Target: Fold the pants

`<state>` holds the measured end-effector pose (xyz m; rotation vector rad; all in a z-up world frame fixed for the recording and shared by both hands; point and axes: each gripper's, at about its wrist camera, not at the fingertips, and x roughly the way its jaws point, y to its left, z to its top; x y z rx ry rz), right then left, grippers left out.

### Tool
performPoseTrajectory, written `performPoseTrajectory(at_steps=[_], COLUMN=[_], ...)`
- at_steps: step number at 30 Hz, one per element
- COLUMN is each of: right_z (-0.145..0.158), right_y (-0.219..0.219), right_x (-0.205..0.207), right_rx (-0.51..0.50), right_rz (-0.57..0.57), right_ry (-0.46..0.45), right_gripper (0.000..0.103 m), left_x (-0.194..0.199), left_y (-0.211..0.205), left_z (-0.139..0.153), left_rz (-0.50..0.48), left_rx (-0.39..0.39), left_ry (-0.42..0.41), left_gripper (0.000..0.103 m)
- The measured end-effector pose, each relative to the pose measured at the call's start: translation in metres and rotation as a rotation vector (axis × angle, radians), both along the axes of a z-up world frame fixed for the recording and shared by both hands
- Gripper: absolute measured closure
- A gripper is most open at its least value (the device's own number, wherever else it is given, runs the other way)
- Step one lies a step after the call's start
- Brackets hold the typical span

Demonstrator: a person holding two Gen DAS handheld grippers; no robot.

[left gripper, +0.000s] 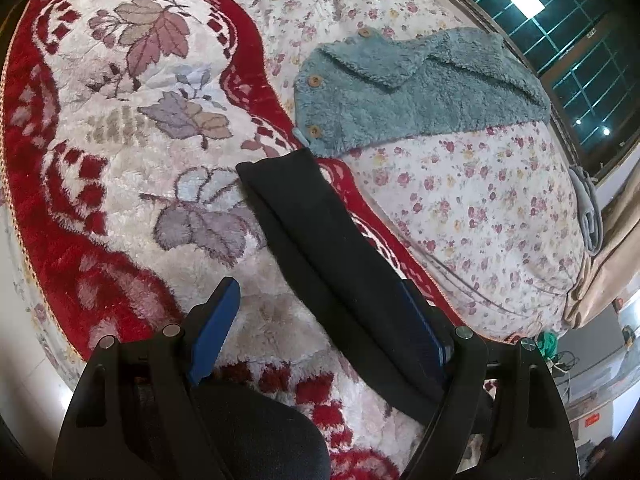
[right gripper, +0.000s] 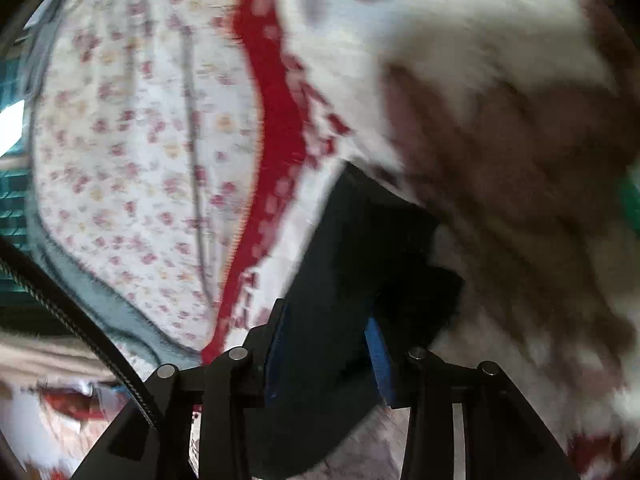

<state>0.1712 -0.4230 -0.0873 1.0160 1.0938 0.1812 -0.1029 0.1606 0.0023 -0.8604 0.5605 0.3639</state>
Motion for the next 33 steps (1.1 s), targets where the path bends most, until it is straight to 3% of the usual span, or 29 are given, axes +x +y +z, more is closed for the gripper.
performPoseTrajectory(at_steps=[3, 8, 11, 12, 15, 19, 28, 30, 32, 33], right_z=[-0.002, 0.003, 0.003, 0.005, 0.005, 0.004, 0.003, 0.003, 0.004, 0.004], right_y=[0.007, 0.021, 0.033, 0.034, 0.036, 0.034, 0.033, 0.033, 0.032, 0.031], right_x=[0.001, -0.008, -0.009, -0.008, -0.004, -0.005, -0.008, -0.008, -0.009, -0.009], right_rx=[-0.083, -0.191, -0.26, -0.258, -0.271, -0.253, -0.239, -0.235, -0.228, -0.221], right_rz=[0.011, -0.03, -0.026, -0.022, -0.004, -0.003, -0.002, -0.004, -0.006, -0.007], right_ry=[0.041, 0.023, -0.006, -0.024, -0.025, -0.028, -0.027, -0.028, -0.035, -0.04], right_gripper=[0.092, 0.092, 0.092, 0.092, 0.092, 0.092, 0.092, 0.092, 0.092, 0.092], left_x=[0.005, 0.024, 0.043, 0.054, 0.071, 0.078, 0.107, 0.109, 0.11, 0.11], left_y=[0.007, 0.038, 0.059, 0.066, 0.079, 0.083, 0.089, 0.088, 0.085, 0.085], left_z=[0.007, 0.014, 0.005, -0.004, -0.027, -0.052, -0.06, -0.059, -0.056, -0.057], left_rz=[-0.042, -0.077, -0.167, -0.208, -0.22, -0.192, -0.209, -0.217, -0.232, -0.234], left_rx=[-0.009, -0.038, -0.22, -0.324, -0.494, -0.607, -0.603, -0.588, -0.563, -0.56], left_ry=[-0.004, 0.024, -0.018, -0.039, -0.027, 0.0, -0.013, -0.025, -0.014, 0.006], left_gripper=[0.023, 0.023, 0.023, 0.023, 0.023, 0.024, 0.024, 0.039, 0.075, 0.082])
